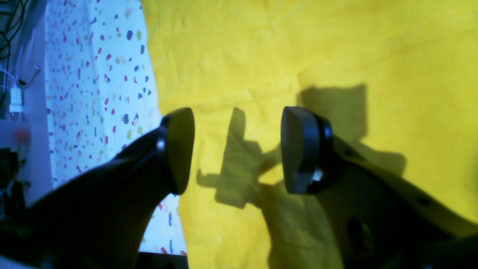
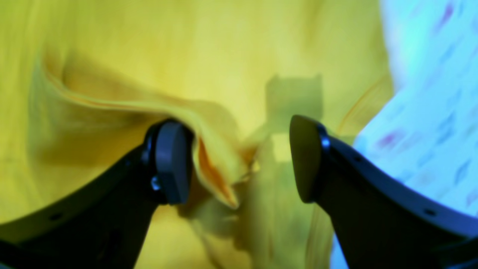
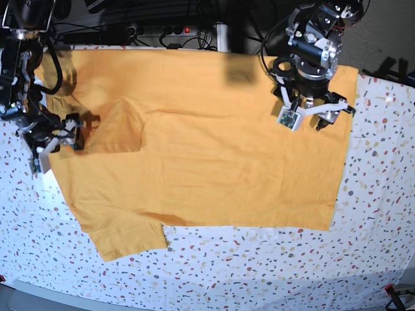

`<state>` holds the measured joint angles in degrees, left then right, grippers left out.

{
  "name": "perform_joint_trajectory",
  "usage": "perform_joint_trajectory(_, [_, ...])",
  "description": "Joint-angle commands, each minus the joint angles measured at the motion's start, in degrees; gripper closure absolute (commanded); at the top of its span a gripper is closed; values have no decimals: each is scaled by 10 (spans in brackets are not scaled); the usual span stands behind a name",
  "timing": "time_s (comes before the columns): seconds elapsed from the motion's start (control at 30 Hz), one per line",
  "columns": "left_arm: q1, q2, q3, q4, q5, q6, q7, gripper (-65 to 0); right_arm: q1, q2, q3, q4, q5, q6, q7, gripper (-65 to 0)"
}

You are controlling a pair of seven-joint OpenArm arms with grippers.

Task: Fold the T-shirt properly
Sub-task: 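Move the right gripper down the shirt's side toward the sleeve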

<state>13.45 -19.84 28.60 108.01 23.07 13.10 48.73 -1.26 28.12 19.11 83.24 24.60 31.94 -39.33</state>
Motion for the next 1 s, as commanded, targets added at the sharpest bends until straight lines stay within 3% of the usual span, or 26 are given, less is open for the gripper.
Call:
perform_joint_trajectory(0.0, [-3,-2,-1,11,9,4,-9,-356,26,10,3,-2,7,2,12,-380])
perform_joint_trajectory(0.37, [-3,-2,-1,11,9,4,-13,-356,156,11,3,-26,19,2,13,-380])
perform_joint_trajectory(0.6, [-10,-2,-2,11,9,5,-79,-356,171,11,3,-26,80,35,-19,-380])
perform_joint_trajectory(0.73, [-57,-2,-2,11,9,4,-78,-356,171,11,3,-26,102,66,-28,-380])
perform_joint_trajectory(0.97, [-169,-2,-2,11,-17,4,-49,-356,170,10,3,-26,134,69,-62,-380])
